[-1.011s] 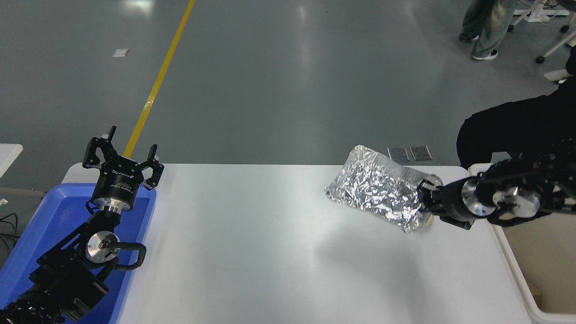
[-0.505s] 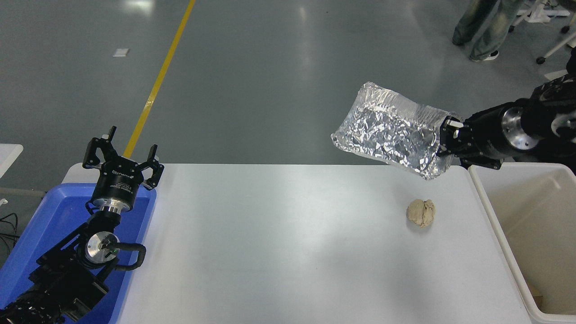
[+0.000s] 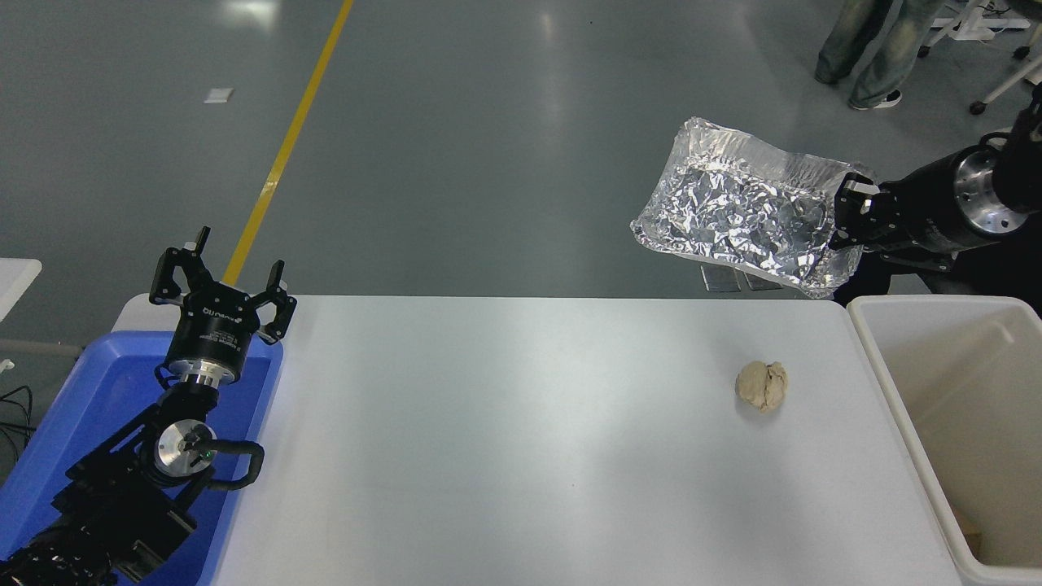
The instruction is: Pick up foil plate and place in dustbin
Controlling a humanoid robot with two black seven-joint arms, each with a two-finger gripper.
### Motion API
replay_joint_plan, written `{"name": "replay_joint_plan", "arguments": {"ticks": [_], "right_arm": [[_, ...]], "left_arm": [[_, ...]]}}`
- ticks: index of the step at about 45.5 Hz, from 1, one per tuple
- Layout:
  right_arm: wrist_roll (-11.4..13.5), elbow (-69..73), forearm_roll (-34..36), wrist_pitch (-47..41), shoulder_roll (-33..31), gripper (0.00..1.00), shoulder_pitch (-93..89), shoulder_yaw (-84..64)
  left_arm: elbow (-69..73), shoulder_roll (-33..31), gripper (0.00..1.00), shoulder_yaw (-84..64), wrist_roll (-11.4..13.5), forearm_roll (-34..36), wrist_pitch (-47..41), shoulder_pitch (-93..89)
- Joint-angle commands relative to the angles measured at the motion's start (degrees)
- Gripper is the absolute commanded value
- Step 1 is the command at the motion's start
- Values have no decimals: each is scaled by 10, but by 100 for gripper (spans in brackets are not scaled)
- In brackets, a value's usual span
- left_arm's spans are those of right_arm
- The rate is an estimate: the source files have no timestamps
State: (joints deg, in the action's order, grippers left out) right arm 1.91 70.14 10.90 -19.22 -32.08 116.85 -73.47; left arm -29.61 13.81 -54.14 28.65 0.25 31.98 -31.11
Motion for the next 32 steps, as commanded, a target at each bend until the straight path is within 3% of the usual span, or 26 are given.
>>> {"name": "replay_joint_plan", "arguments": {"ticks": [1, 32], "right_arm": [[0, -123, -4, 37, -38, 0, -111, -2], [0, -356, 7, 260, -55, 0, -482, 82]], "left_arm": [[-1, 0, 98, 0, 0, 0, 0, 0], [-1, 0, 98, 0, 1, 0, 0, 0]]}}
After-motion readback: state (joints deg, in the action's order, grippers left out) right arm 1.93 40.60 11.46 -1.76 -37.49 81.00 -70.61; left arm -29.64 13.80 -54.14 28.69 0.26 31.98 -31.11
